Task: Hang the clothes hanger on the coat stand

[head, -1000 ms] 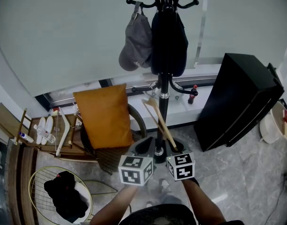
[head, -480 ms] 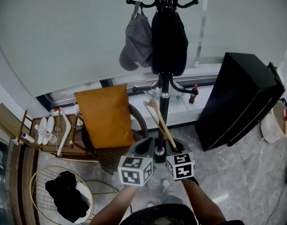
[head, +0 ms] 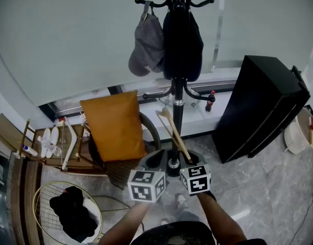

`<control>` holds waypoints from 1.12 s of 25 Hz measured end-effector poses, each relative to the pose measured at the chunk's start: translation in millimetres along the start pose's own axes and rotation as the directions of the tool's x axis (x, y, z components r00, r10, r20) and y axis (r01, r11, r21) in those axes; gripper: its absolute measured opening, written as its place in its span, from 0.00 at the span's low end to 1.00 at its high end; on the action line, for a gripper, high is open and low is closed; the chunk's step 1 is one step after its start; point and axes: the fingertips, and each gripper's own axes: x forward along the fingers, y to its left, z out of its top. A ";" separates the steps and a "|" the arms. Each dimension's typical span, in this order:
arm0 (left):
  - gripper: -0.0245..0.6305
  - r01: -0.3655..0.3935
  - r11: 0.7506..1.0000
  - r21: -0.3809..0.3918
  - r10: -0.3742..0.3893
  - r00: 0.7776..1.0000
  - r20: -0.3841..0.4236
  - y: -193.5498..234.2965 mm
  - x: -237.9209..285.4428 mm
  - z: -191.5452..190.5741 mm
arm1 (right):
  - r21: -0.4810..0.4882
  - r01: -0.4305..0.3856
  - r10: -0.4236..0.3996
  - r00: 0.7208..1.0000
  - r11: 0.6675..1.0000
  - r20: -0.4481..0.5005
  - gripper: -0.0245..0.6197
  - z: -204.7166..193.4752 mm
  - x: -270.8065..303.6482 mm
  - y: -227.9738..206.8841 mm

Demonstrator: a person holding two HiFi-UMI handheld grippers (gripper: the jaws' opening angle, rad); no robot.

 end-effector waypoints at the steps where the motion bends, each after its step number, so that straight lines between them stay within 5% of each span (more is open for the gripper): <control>1: 0.04 0.000 1.000 0.000 0.000 1.000 0.000 -0.2 -0.1 -0.3 | -0.002 0.001 -0.001 1.000 1.000 -0.001 0.10 0.1 0.3 0.0; 28: 0.04 -0.001 1.000 0.006 0.001 1.000 0.000 -5.4 -5.5 -2.8 | -0.024 -0.015 0.015 1.000 1.000 0.010 0.14 3.9 -6.9 5.6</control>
